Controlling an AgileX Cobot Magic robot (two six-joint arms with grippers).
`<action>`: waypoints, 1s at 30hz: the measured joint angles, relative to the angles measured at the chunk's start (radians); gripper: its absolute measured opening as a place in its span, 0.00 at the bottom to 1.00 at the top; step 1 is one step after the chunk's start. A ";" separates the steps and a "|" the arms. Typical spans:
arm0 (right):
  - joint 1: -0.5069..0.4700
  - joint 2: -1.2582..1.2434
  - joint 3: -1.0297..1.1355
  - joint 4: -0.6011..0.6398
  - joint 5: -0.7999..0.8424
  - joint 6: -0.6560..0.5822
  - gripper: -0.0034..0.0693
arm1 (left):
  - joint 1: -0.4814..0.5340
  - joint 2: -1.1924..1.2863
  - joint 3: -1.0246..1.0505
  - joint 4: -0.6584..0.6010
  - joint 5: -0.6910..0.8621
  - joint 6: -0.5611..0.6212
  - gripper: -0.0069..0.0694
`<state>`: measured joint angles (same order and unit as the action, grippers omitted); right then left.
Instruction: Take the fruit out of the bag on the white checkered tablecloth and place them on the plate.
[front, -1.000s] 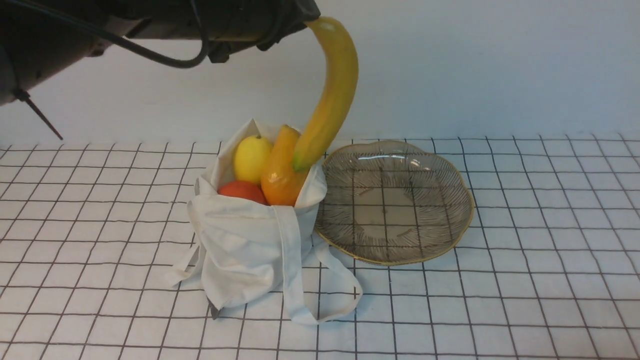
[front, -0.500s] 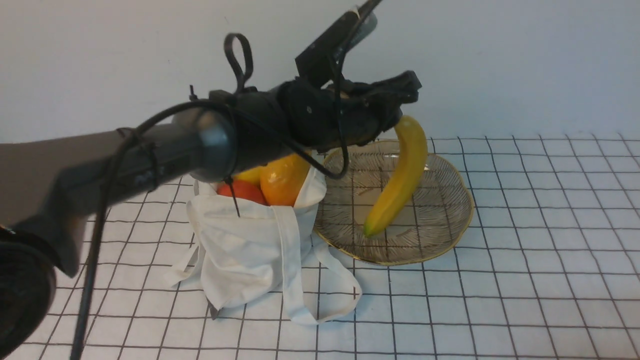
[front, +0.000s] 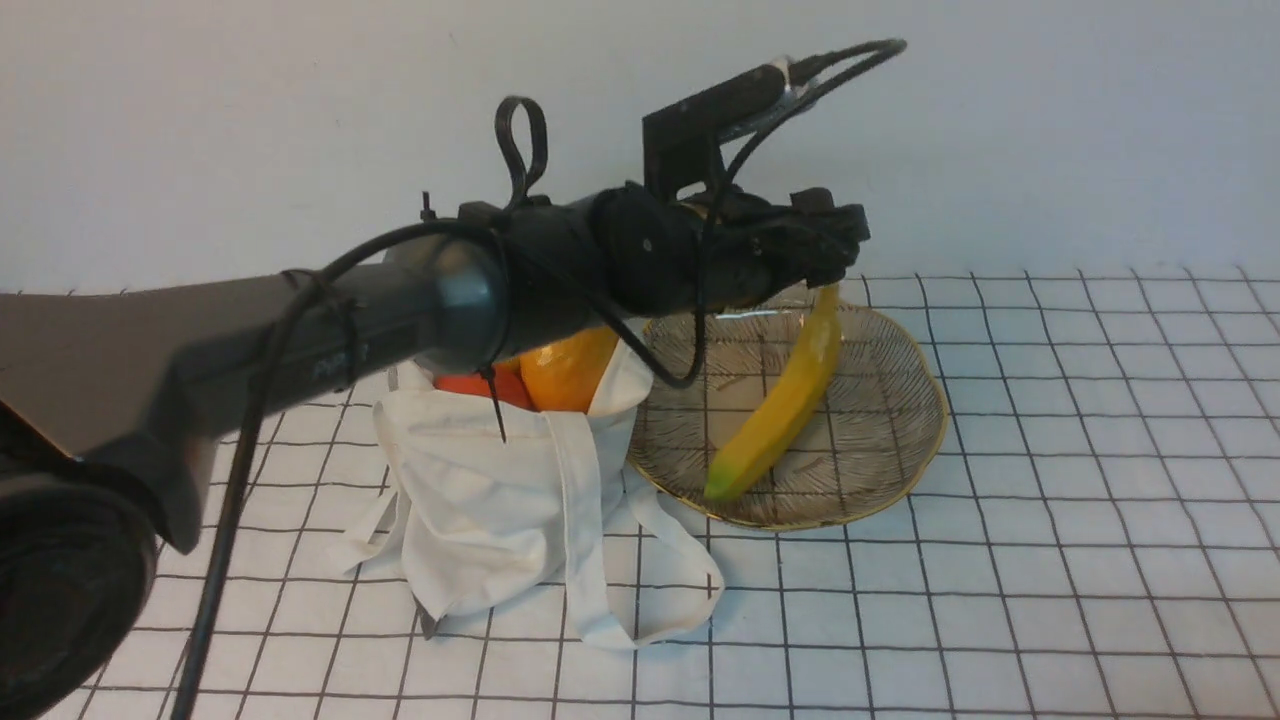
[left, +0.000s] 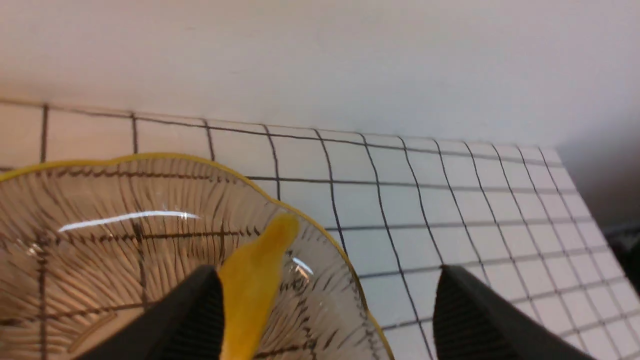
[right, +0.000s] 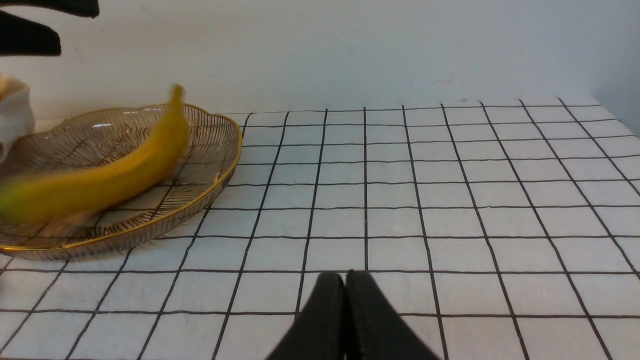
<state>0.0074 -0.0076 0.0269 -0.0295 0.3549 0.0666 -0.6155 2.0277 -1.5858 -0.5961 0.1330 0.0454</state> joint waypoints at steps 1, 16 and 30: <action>0.000 0.000 0.000 0.000 0.000 0.000 0.03 | 0.004 -0.017 -0.012 0.014 0.056 0.043 0.69; 0.000 0.000 0.000 0.000 0.000 0.000 0.03 | 0.052 -0.356 -0.144 0.475 0.912 0.108 0.08; 0.000 0.000 0.000 0.000 0.000 0.000 0.03 | 0.052 -0.743 0.169 0.730 1.103 -0.121 0.08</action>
<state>0.0074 -0.0076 0.0269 -0.0295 0.3549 0.0670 -0.5640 1.2843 -1.4164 0.1344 1.2363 -0.0760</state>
